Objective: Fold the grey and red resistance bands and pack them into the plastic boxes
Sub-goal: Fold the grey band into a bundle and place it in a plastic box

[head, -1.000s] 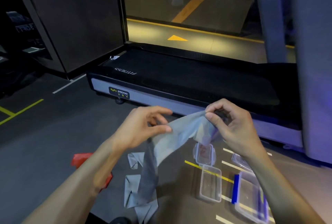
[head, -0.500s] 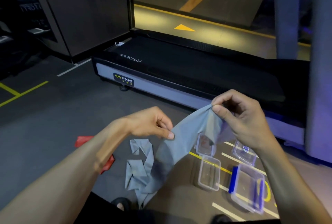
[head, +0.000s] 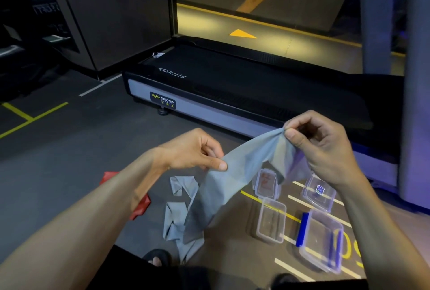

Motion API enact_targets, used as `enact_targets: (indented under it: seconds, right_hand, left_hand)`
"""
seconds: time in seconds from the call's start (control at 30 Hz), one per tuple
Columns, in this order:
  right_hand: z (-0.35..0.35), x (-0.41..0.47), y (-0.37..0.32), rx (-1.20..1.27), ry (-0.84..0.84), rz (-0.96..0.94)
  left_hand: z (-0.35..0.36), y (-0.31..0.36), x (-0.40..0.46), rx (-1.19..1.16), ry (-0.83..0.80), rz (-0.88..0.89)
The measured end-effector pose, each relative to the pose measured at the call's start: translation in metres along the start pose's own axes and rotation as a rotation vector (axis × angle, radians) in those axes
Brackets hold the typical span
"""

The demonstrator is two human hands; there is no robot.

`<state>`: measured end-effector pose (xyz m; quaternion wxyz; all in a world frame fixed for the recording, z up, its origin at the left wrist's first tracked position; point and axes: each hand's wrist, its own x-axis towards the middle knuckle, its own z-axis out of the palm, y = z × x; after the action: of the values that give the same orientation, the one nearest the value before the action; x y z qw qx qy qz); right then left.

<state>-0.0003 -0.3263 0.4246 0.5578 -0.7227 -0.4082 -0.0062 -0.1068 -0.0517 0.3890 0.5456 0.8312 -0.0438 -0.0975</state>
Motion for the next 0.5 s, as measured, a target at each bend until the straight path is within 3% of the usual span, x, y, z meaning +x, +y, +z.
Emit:
enact_targets:
  seconds: [0.23,0.5]
  right_hand:
    - [-0.009,-0.002,0.008,0.115,-0.077,0.1]
    - [-0.015,-0.013,0.031,0.201,-0.317,0.319]
  left_hand:
    - [-0.001,-0.006,-0.005,-0.025,-0.116,-0.036]
    - [-0.015,0.002,-0.012,-0.193,-0.051,-0.049]
